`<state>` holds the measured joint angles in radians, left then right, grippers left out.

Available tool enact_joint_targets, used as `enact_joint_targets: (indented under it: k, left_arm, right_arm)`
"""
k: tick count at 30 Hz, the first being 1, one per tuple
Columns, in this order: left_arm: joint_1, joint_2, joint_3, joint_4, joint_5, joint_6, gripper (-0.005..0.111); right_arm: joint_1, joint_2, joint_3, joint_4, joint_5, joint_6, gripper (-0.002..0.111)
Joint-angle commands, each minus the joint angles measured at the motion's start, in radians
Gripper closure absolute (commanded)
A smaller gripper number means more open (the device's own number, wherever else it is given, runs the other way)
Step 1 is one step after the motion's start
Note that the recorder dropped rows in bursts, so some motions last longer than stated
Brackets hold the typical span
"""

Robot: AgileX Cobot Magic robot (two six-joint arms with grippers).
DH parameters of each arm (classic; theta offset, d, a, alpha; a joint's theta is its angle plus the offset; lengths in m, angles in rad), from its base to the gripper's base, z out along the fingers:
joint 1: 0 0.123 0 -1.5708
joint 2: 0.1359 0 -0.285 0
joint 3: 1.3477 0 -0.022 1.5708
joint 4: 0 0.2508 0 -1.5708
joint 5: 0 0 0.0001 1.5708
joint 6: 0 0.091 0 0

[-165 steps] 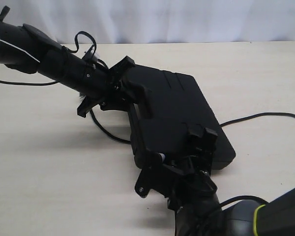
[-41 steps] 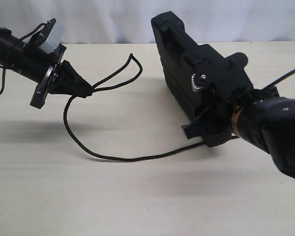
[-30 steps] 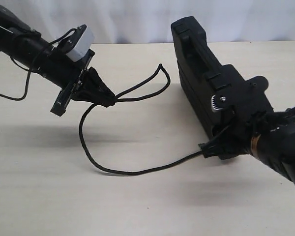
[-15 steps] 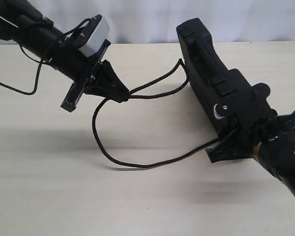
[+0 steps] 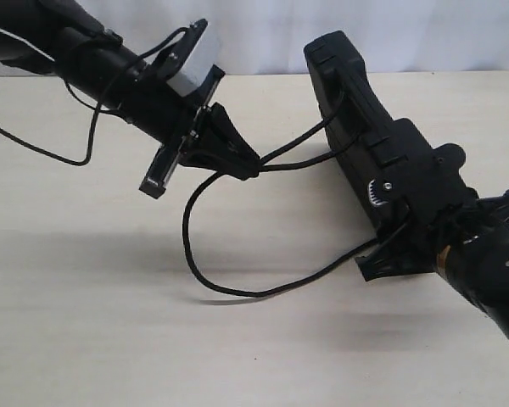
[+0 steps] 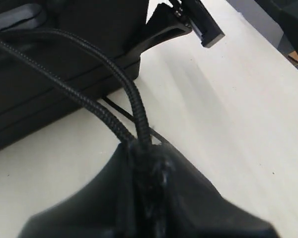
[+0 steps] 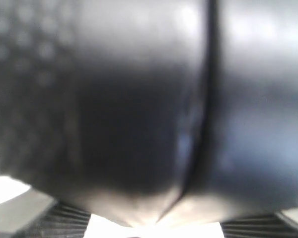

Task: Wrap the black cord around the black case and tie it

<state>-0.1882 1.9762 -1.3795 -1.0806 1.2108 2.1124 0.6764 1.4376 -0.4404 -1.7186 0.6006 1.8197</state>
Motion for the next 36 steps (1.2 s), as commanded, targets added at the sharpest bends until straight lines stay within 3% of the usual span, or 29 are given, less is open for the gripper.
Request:
enact_joint_targets:
  k: [1,3,10,13,17,24,26,28,31,36]
  left_arm:
    - [-0.029,0.068,-0.008,-0.14,0.01,0.029,0.107]
    - [-0.029,0.07,-0.008,-0.191,-0.004,0.029,0.107]
    - [-0.08,0.15,-0.01,-0.158,0.006,0.029,0.107]
    - [-0.067,0.15,-0.01,-0.164,-0.136,-0.004,0.107]
    - [-0.067,0.15,-0.053,-0.252,-0.167,0.01,0.107]
    - [-0.067,0.15,-0.053,-0.37,-0.456,0.0,0.107]
    - [-0.067,0.15,-0.053,-0.31,-0.496,-0.139,0.107]
    - [-0.069,0.15,-0.053,-0.18,-0.497,-0.172,0.107]
    - [-0.069,0.15,-0.104,-0.158,-0.521,-0.178,0.107]
    - [-0.141,0.15,-0.193,-0.047,-0.506,-0.237,0.107]
  right_arm:
    - [-0.002,0.013,0.011,0.003,-0.053,0.002,0.104]
    - [0.0,0.013,0.011,0.003,-0.048,-0.005,0.104]
    - [0.0,0.013,0.011,-0.001,-0.046,-0.003,0.104]
    - [0.0,0.013,0.011,-0.001,-0.046,-0.003,0.104]
    - [0.0,0.013,0.011,-0.001,-0.046,-0.003,0.104]
    - [0.0,0.013,0.011,-0.018,-0.046,-0.003,0.104]
    - [0.0,0.013,0.011,-0.018,-0.046,0.001,0.104]
    - [0.0,0.013,0.011,-0.018,-0.046,0.001,0.104]
    - [0.0,0.013,0.011,-0.018,-0.05,0.001,0.104]
    - [0.0,0.013,0.011,-0.018,-0.052,0.001,0.104]
